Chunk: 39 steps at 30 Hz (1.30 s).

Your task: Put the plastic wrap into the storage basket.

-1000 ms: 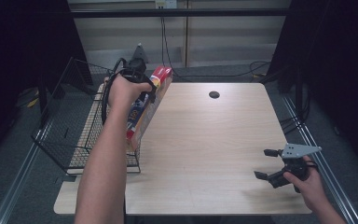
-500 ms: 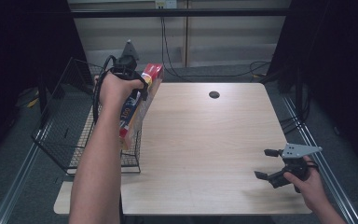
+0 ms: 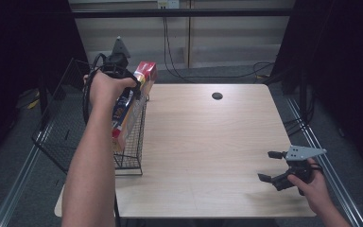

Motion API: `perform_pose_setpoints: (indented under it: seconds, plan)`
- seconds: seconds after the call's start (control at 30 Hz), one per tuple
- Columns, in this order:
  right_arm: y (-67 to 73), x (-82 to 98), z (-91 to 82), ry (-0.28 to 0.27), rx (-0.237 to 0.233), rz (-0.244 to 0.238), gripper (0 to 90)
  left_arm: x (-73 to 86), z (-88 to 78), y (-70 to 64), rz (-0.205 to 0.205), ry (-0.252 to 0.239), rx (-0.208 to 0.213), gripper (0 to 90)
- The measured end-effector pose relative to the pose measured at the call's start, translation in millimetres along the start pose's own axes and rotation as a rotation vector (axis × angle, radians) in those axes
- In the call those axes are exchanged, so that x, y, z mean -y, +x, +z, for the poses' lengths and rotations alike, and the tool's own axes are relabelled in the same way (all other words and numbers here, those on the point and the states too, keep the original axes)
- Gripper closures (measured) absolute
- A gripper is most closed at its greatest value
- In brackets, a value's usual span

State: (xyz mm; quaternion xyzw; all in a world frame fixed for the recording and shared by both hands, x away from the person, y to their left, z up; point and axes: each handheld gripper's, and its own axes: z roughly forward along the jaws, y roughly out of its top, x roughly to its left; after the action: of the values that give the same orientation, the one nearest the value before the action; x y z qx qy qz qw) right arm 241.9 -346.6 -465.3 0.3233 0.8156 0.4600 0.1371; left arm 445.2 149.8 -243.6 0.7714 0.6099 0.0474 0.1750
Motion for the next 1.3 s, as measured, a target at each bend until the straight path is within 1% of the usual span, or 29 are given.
perform_pose_setpoints:
  seconds: [0.07, 0.2, 0.23, 0.27, 0.37, 0.4, 0.5, 0.53, 0.57, 0.6, 0.63, 0.67, 0.73, 0.83, 0.9, 0.93, 0.97, 1.0, 1.03, 1.1, 1.17, 1.2, 1.3]
  plan:
    - [0.3, 0.3, 0.4, 0.001, -0.002, 0.002, 2.3, 0.8, -2.1, 3.5, -0.004, 0.001, -0.002, 46.9]
    - [0.4, 0.2, 0.5, 0.0, -0.001, 0.001, 2.3, 2.8, -4.8, 8.3, -0.032, -0.007, -0.004, 46.9]
    - [0.3, 0.1, 0.5, -0.001, 0.001, 0.003, 2.3, 2.9, -6.0, 10.3, -0.026, -0.005, -0.01, 46.9]
    - [0.2, 0.1, 0.5, -0.003, 0.006, 0.002, 2.3, 3.2, -6.8, 11.8, -0.029, -0.006, -0.014, 46.9]
    - [0.4, 0.3, 0.8, 0.0, 0.006, 0.001, 2.3, 4.2, -9.6, 15.4, -0.042, -0.008, -0.024, 46.9]
    - [0.3, 0.3, 0.9, 0.0, 0.003, 0.0, 2.3, 4.7, -10.3, 16.1, -0.053, -0.01, -0.024, 46.9]
    - [0.4, 0.2, 0.8, 0.004, 0.005, 0.002, 2.3, 5.3, -11.4, 18.4, -0.056, -0.011, -0.031, 46.9]
    - [0.7, 0.1, 1.0, 0.005, 0.0, 0.005, 2.3, 5.6, -12.7, 20.9, -0.052, -0.009, -0.037, 46.9]
    - [0.8, 0.2, 1.6, 0.001, 0.0, 0.003, 2.3, 6.0, -13.2, 21.5, -0.068, -0.014, -0.036, 46.9]
    - [1.0, 0.2, 1.7, 0.003, 0.0, 0.005, 2.3, 6.2, -14.1, 23.1, -0.065, -0.015, -0.04, 46.9]
    - [0.9, 0.4, 2.1, 0.004, -0.003, 0.004, 2.3, 6.5, -14.8, 23.8, -0.076, -0.018, -0.037, 46.9]
    - [0.9, 0.5, 2.4, 0.004, 0.0, 0.003, 2.3, 6.5, -16.1, 25.1, -0.071, -0.016, -0.043, 46.9]
    - [1.0, 0.4, 2.4, 0.007, -0.001, 0.001, 2.3, 6.8, -18.1, 26.8, -0.077, -0.013, -0.047, 46.9]
    - [0.8, 0.5, 2.7, 0.006, 0.001, 0.003, 2.3, 7.4, -21.0, 30.2, -0.094, -0.024, -0.05, 46.9]
    - [0.9, 0.6, 2.7, 0.006, 0.002, 0.004, 2.3, 7.7, -22.8, 33.4, -0.094, -0.029, -0.058, 46.9]
    - [1.1, 0.6, 2.7, 0.006, 0.001, 0.003, 2.3, 8.1, -23.6, 34.3, -0.103, -0.033, -0.061, 46.9]
    - [1.0, 0.7, 2.6, 0.005, -0.001, 0.002, 2.3, 8.4, -24.6, 36.0, -0.103, -0.032, -0.066, 46.9]
    - [1.2, 0.7, 2.6, 0.005, 0.001, 0.004, 2.3, 8.6, -25.3, 37.8, -0.102, -0.033, -0.07, 46.9]
    - [1.0, 0.7, 2.7, 0.006, 0.001, 0.004, 2.3, 9.1, -25.9, 38.8, -0.114, -0.037, -0.072, 46.9]
    - [0.9, 0.8, 2.8, 0.005, 0.001, 0.005, 2.3, 10.1, -27.0, 42.7, -0.114, -0.036, -0.085, 46.8]
    - [1.0, 0.8, 2.9, 0.007, -0.001, 0.006, 2.3, 11.2, -26.7, 45.3, -0.125, -0.041, -0.095, 46.8]
    - [1.0, 0.8, 3.1, 0.007, -0.002, 0.008, 2.3, 11.8, -26.4, 46.2, -0.14, -0.042, -0.093, 46.8]
    - [1.0, 0.9, 3.5, 0.007, -0.002, 0.005, 2.3, 13.1, -25.9, 50.4, -0.149, -0.042, -0.098, 46.8]
